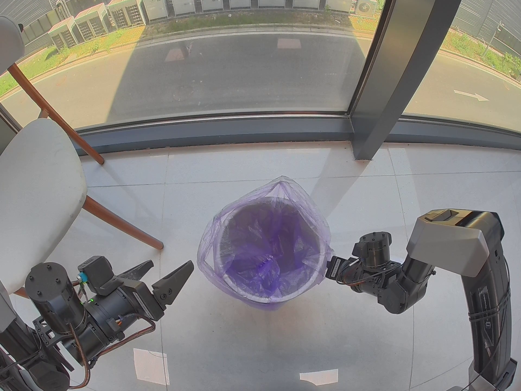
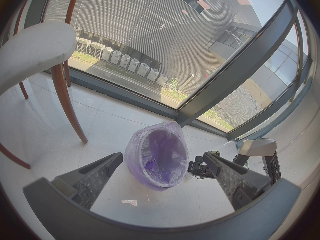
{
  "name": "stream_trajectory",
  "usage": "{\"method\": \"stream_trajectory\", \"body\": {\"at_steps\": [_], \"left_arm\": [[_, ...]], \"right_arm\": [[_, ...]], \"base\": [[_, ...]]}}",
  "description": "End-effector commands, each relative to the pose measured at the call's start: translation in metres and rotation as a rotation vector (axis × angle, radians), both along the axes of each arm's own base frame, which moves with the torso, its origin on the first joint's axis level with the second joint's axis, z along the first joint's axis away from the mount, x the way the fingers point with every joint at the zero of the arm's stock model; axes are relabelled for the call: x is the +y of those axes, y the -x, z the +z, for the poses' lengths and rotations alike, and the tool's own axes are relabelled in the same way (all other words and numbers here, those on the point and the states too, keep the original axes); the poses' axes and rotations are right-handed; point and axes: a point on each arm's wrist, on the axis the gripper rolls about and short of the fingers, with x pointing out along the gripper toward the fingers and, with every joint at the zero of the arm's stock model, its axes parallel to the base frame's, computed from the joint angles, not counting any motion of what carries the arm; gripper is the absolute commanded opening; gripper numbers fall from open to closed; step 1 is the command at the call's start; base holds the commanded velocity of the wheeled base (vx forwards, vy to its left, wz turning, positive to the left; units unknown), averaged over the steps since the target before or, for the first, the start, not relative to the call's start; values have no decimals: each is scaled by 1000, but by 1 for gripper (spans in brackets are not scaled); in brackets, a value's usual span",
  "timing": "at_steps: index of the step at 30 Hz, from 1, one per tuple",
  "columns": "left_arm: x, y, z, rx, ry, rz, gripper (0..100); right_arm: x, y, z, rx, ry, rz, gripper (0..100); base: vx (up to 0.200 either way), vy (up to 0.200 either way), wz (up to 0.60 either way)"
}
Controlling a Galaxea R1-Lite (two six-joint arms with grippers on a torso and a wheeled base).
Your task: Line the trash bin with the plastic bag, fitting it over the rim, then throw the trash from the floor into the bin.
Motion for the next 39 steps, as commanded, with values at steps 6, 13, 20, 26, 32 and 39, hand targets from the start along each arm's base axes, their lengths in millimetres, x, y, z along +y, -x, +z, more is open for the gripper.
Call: {"method": "stream_trajectory", "body": {"at_steps": [6,13,20,26,32,39], "left_arm": [[2,2,-1,3,-2,15,100],[3,3,0,-2,2,37,100],[3,2,0,-2,3,38,100],[3,-2,4,-9,50,55,100],[1,-4,6,-19,63,53,100],[-3,-17,32,-108,215,145,100]], "right_arm": [[-6,26,5,55,17,0,100],[-19,61,28,65,49,-17,100],[-43,95,65,28,34,-43,100],[-71,100,99,-50,1,-127,100],[-145,88,102,-75,79,-333,100],[-223,78,65,-23,303,-315,100]], "base": [[0,0,0],[0,0,0],[0,0,0],[0,0,0],[0,0,0],[0,0,0]]}}
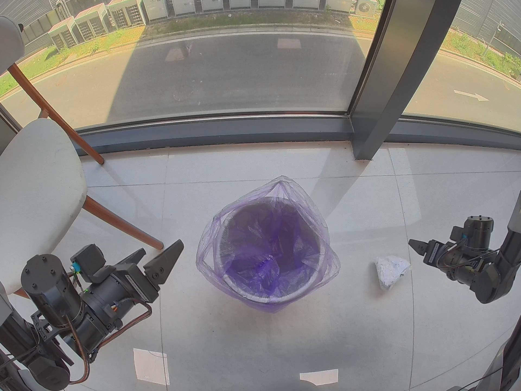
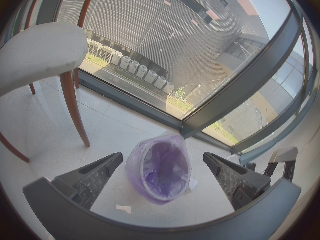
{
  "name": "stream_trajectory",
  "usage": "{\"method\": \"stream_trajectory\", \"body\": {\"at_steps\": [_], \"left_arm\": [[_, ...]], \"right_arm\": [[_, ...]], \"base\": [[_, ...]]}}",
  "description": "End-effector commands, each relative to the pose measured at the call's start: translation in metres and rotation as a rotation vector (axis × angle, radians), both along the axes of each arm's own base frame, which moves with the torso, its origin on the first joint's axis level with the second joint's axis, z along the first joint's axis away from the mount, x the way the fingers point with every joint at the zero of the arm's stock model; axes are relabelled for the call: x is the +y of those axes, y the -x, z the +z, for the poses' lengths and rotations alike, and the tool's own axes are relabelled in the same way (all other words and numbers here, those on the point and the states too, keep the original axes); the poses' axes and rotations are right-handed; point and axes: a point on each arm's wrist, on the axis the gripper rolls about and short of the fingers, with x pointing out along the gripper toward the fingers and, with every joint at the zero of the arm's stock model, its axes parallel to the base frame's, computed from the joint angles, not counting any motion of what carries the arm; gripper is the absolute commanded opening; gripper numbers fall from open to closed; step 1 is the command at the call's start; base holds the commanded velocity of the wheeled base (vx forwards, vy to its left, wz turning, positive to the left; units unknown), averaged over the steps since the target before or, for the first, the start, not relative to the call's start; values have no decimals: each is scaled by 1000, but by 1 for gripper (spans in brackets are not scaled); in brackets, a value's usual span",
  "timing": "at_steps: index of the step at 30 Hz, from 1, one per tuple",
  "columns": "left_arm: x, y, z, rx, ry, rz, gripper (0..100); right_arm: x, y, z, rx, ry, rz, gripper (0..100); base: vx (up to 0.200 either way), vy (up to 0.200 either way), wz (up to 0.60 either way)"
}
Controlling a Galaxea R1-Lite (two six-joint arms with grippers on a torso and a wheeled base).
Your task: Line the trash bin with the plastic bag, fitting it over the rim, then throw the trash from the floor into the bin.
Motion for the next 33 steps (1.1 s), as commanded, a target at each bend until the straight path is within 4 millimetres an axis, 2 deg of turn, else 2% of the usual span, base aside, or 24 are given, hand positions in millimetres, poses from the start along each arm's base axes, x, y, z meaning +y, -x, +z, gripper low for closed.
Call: {"method": "stream_trajectory", "body": {"at_steps": [1,5,6,10,14,18,19,22,26,28,33], "left_arm": [[-4,-10,22,-84,139,50,100],[-3,-8,26,-99,150,43,100],[-3,-8,27,-103,152,43,100],[0,-4,38,-149,176,26,100],[12,-11,39,-160,175,66,100],[21,-18,44,-179,187,88,100],[22,-17,43,-172,199,84,100],[22,-15,40,-150,210,77,100],[23,-12,36,-138,198,82,100],[24,-11,35,-134,193,89,100],[28,-4,28,-111,152,99,100]], "right_arm": [[-64,-11,-34,72,124,-37,100],[-72,-42,-51,73,127,-26,100],[-73,-43,-51,75,127,-26,100],[-76,-72,-57,162,96,-14,100],[-75,-98,-62,187,82,-4,100],[-73,-115,-75,212,77,10,100],[-67,-125,-84,220,79,20,100],[-60,-135,-92,222,83,39,100],[-49,-140,-102,255,77,67,100],[-48,-141,-101,262,74,71,100],[-35,-158,-98,283,26,65,100]], "base": [[0,0,0],[0,0,0],[0,0,0],[0,0,0],[0,0,0],[0,-100,0],[0,-200,0],[0,-200,0],[-200,-150,0],[-200,0,0],[0,0,0]]}}
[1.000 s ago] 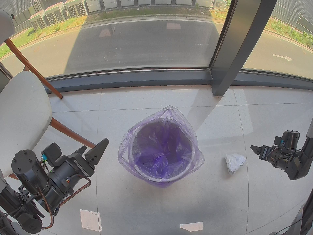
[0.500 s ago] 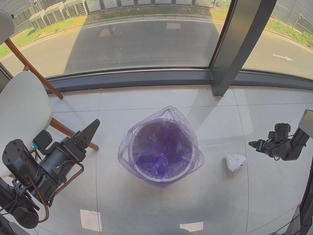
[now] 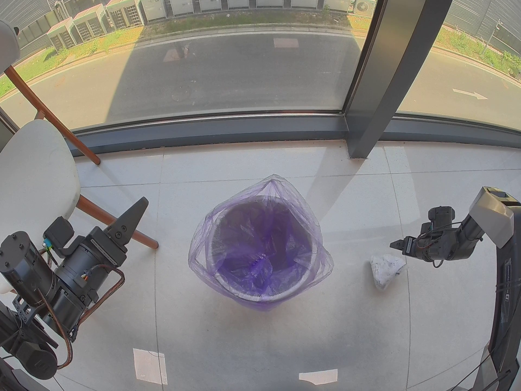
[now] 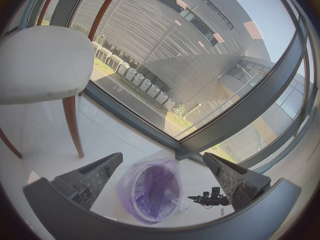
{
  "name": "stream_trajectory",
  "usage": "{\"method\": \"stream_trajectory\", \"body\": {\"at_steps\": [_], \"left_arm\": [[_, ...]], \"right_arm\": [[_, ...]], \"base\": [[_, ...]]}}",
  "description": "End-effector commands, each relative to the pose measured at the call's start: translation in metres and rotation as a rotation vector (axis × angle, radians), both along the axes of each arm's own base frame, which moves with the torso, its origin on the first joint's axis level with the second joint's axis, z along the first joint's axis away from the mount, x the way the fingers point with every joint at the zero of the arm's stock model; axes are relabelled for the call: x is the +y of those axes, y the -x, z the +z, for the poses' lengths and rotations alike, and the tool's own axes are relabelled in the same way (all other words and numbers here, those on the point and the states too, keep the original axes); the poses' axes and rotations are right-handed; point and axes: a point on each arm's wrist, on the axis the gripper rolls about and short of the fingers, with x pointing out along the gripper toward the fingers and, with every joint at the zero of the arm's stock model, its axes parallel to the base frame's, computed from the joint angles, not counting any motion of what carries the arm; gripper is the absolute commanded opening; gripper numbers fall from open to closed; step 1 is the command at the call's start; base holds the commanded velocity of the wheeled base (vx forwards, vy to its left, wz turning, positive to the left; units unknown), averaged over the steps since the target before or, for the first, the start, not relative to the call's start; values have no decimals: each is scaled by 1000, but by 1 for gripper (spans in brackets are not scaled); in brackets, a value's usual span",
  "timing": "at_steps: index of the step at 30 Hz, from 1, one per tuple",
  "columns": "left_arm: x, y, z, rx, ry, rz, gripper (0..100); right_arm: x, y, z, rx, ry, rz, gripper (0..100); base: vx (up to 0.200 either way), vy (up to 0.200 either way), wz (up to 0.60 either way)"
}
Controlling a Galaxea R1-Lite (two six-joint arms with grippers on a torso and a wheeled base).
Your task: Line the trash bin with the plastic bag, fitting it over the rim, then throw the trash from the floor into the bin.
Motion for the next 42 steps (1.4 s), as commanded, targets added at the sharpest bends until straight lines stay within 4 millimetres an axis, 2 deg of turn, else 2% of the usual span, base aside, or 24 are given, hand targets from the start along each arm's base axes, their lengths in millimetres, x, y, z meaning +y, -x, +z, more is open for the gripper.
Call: {"method": "stream_trajectory", "body": {"at_steps": [1,4,11,19,22,26,29,33,42], "left_arm": [[4,7,0,-12,-7,6,100],[4,8,2,-19,-3,0,100],[4,9,1,-15,-6,3,100],[7,7,0,-9,2,23,100],[10,5,3,-11,57,4,100],[12,11,9,-28,104,-12,100],[12,12,7,-23,94,-4,100],[14,17,-2,-4,-13,9,100],[15,18,-4,1,-27,11,100]], "right_arm": [[14,-15,-8,14,-28,5,100],[16,-22,-5,34,-34,9,100],[17,-34,-18,65,-35,13,100],[17,-37,-26,95,-32,19,100],[17,-38,-28,98,-34,19,100],[17,-38,-27,117,-38,24,100],[19,-39,-28,123,-39,27,100],[21,-41,-33,123,-40,33,100],[34,-45,-39,123,-45,56,100]], "base": [[0,0,0],[0,0,0],[0,0,0],[0,0,0],[0,0,0],[-200,-200,0],[-133,-133,0],[0,0,0],[0,0,0]]}}
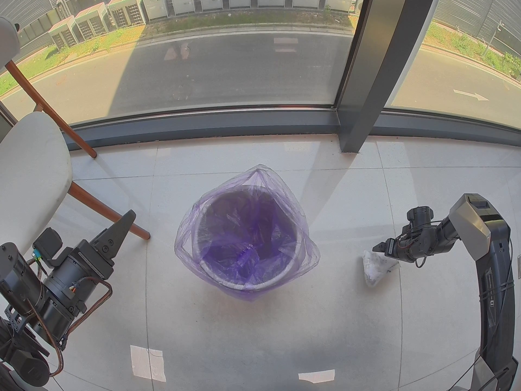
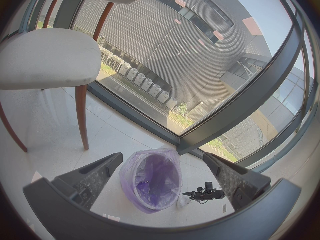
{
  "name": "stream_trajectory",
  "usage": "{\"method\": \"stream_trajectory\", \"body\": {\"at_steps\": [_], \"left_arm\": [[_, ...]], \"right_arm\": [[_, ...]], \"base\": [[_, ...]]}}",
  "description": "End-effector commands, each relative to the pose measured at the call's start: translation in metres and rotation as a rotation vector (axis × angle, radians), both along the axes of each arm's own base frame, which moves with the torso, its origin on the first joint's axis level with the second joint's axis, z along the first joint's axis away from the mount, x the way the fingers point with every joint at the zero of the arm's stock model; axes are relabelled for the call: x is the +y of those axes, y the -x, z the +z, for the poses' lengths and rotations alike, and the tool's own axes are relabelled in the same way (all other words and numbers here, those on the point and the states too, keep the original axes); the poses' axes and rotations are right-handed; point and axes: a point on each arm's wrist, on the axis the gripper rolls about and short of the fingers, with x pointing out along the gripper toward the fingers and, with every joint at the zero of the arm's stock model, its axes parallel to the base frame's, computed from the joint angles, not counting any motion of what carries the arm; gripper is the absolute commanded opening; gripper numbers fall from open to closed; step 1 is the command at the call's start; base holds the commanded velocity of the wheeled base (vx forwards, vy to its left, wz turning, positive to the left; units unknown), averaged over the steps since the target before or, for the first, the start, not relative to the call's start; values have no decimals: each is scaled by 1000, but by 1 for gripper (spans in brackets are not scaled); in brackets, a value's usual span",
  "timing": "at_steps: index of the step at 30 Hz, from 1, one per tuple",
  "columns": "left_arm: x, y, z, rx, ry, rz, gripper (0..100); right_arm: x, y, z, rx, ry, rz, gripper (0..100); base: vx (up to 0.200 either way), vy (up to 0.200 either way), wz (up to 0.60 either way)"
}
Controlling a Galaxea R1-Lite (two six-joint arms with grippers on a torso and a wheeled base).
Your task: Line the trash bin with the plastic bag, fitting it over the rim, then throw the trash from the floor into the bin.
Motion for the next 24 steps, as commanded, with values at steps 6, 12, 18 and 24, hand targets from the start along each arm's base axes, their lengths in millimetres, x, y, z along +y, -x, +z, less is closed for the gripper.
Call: {"method": "stream_trajectory", "body": {"at_steps": [6,12,18,24], "left_arm": [[1,1,1,-12,4,2,100],[1,1,1,-10,3,4,100],[1,1,0,-8,2,7,100],[1,1,0,-8,2,7,100]], "right_arm": [[20,2,-6,23,-7,39,100],[30,4,-6,29,-9,64,100],[40,5,-7,34,-9,86,100],[46,5,-6,32,-8,97,0]], "base": [[0,0,0],[0,0,0],[0,0,0],[0,0,0]]}}
